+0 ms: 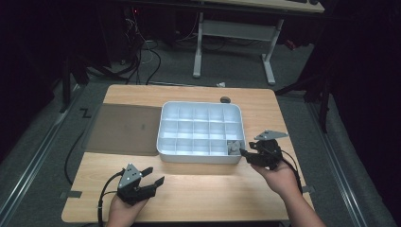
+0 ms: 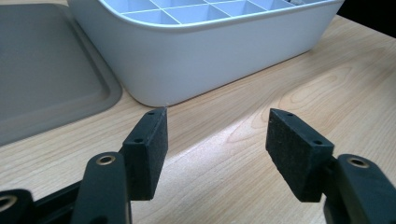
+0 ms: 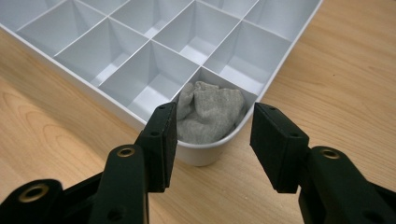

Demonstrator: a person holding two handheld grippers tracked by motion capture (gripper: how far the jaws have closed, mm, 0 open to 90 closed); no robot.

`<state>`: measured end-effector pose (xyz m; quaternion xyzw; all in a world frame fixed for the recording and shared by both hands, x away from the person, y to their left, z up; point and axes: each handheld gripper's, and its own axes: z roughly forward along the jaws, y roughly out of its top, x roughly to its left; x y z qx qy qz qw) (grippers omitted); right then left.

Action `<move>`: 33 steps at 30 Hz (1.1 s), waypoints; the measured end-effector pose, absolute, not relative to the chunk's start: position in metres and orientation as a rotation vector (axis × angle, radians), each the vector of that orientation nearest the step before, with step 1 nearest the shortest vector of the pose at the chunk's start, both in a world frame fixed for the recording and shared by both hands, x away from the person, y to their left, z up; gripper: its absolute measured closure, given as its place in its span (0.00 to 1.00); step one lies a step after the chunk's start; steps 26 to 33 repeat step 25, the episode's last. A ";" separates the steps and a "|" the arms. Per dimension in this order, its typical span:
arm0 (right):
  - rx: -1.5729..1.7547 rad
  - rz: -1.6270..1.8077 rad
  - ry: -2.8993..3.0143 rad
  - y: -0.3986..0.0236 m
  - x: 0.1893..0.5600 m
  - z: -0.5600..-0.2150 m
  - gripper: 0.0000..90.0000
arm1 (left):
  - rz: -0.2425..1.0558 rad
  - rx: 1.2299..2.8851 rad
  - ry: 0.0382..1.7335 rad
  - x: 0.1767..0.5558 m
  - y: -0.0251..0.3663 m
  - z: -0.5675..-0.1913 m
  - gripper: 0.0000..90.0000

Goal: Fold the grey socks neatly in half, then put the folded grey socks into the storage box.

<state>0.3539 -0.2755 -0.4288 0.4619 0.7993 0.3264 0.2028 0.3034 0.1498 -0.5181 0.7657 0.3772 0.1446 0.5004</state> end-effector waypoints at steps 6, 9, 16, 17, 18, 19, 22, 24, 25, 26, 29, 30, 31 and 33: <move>1.253 1.050 2.115 -0.284 0.325 -0.451 0.54 | 0.341 1.816 0.938 0.304 0.141 -0.520 0.42; 1.209 1.088 2.049 -0.285 0.309 -0.463 0.51 | 0.342 1.838 0.935 0.304 0.136 -0.522 0.42; 1.217 1.153 1.855 -0.284 0.262 -0.507 0.52 | 0.362 1.877 0.931 0.293 0.141 -0.521 0.42; 1.208 1.159 1.883 -0.283 0.260 -0.509 0.52 | 0.356 1.867 0.935 0.293 0.143 -0.520 0.42; 1.189 1.136 1.927 -0.283 0.259 -0.511 0.52 | 0.355 1.859 0.941 0.294 0.144 -0.520 0.42; 1.177 1.121 1.924 -0.285 0.256 -0.513 0.53 | 0.352 1.863 0.946 0.295 0.144 -0.521 0.43; 1.251 1.139 1.927 -0.291 0.256 -0.519 0.53 | 0.331 1.884 0.949 0.297 0.144 -0.523 0.43; 1.252 1.110 1.942 -0.292 0.257 -0.521 0.54 | 0.335 1.895 0.934 0.297 0.143 -0.522 0.42; 1.255 1.106 1.943 -0.293 0.258 -0.521 0.54 | 0.339 1.901 0.926 0.298 0.143 -0.521 0.42; 1.255 1.106 1.943 -0.293 0.258 -0.521 0.54 | 0.339 1.901 0.926 0.298 0.143 -0.521 0.42; 1.255 1.106 1.943 -0.293 0.258 -0.521 0.54 | 0.339 1.901 0.926 0.298 0.143 -0.521 0.42; 1.255 1.106 1.943 -0.293 0.258 -0.521 0.54 | 0.339 1.901 0.926 0.298 0.143 -0.521 0.42; 1.255 1.106 1.943 -0.293 0.258 -0.521 0.54 | 0.339 1.901 0.926 0.298 0.143 -0.521 0.42; 1.255 1.106 1.943 -0.293 0.258 -0.521 0.54 | 0.339 1.901 0.926 0.298 0.143 -0.521 0.42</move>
